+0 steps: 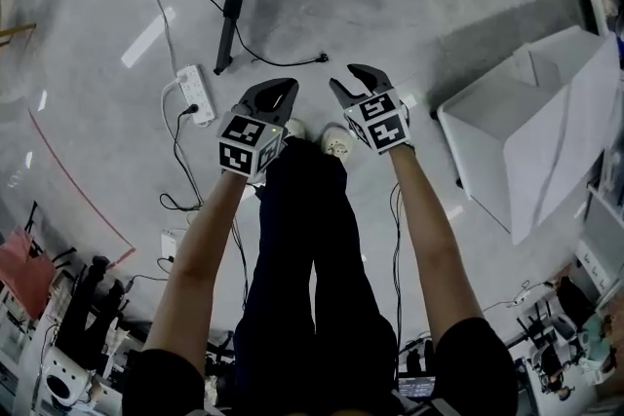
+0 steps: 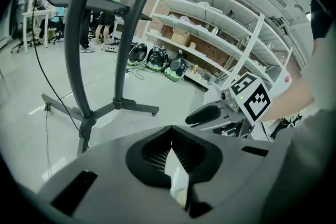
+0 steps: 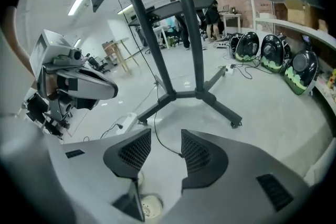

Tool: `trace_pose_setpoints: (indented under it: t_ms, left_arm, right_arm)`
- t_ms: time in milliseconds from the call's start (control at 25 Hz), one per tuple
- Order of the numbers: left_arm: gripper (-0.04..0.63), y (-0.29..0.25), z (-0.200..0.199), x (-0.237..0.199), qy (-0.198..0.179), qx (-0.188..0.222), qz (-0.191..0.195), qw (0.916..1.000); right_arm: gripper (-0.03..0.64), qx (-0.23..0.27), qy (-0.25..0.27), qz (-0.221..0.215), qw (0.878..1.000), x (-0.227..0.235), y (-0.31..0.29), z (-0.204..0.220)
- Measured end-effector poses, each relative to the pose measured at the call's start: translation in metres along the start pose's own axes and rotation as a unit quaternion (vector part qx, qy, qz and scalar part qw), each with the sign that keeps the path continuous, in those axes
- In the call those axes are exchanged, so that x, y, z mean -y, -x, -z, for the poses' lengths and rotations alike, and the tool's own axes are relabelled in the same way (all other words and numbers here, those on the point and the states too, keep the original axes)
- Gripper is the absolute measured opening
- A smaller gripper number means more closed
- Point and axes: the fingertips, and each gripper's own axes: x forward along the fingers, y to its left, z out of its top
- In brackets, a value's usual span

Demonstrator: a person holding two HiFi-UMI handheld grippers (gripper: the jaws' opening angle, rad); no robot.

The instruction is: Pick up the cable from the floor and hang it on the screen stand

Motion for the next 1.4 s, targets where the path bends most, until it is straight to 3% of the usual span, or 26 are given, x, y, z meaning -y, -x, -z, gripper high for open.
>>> trace_pose_setpoints:
  t_ms: [320, 640, 840, 1040, 1400]
  left_arm:
    - [0.008, -0.061, 0.078, -0.039, -0.012, -0.027, -0.001, 0.9996]
    - [0.008, -0.13, 0.127, -0.079, -0.006, -0.037, 0.006, 0.9993]
    - [0.008, -0.16, 0.156, -0.103, 0.039, -0.034, -0.002, 0.9987]
    - [0.008, -0.182, 0.189, -0.117, 0.047, -0.036, -0.011, 0.9982]
    - [0.008, -0.212, 0.223, -0.132, 0.034, -0.031, -0.005, 0.9989]
  right_arm:
    - [0.187, -0.037, 0.015, -0.002, 0.999, 0.019, -0.087, 0.068]
    - [0.189, -0.041, 0.004, 0.005, 0.999, 0.04, -0.158, 0.11]
    - [0.19, -0.05, -0.002, 0.02, 0.999, 0.055, -0.193, 0.137]
    - [0.196, -0.063, -0.002, 0.015, 0.998, 0.058, -0.232, 0.157]
    - [0.247, -0.107, 0.094, 0.031, 0.989, 0.066, -0.283, 0.192]
